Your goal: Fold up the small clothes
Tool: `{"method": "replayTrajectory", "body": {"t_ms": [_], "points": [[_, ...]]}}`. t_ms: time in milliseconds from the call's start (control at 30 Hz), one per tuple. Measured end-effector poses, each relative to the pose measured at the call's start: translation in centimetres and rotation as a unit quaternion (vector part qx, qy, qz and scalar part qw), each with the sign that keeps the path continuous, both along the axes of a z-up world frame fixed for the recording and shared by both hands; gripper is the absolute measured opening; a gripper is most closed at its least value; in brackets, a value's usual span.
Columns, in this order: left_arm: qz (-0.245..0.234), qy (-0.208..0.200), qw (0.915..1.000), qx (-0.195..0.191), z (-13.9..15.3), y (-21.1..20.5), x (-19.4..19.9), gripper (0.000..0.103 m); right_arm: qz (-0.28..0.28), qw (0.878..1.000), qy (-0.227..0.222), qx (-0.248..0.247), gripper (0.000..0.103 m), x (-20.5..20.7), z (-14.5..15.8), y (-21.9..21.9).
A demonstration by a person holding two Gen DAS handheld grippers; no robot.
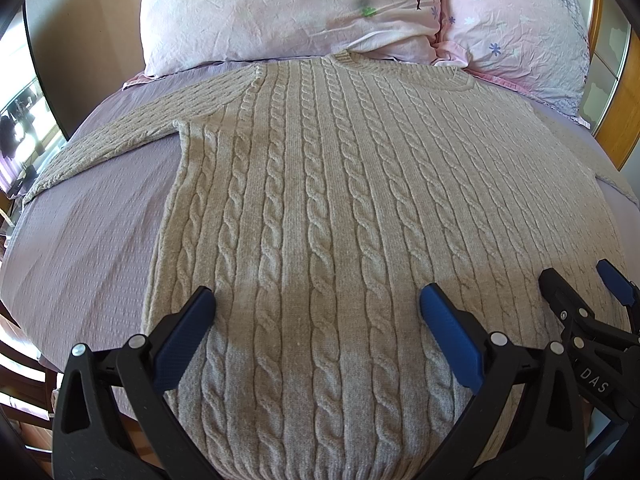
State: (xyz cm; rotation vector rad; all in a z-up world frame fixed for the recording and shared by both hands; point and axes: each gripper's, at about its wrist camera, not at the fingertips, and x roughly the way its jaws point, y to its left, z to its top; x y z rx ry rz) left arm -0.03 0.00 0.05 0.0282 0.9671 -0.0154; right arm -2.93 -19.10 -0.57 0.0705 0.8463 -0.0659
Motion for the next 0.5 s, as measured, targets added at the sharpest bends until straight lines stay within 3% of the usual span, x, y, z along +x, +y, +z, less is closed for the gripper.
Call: {"method": "replayTrajectory", "body": {"t_ms": [500], "points": [[0.000,-0.001,1.0000,0.000,0.00,0.00,0.00,0.101,0.000,1.000,0.000,0.000,0.102,-0.19,-0.06,0.10]]}}
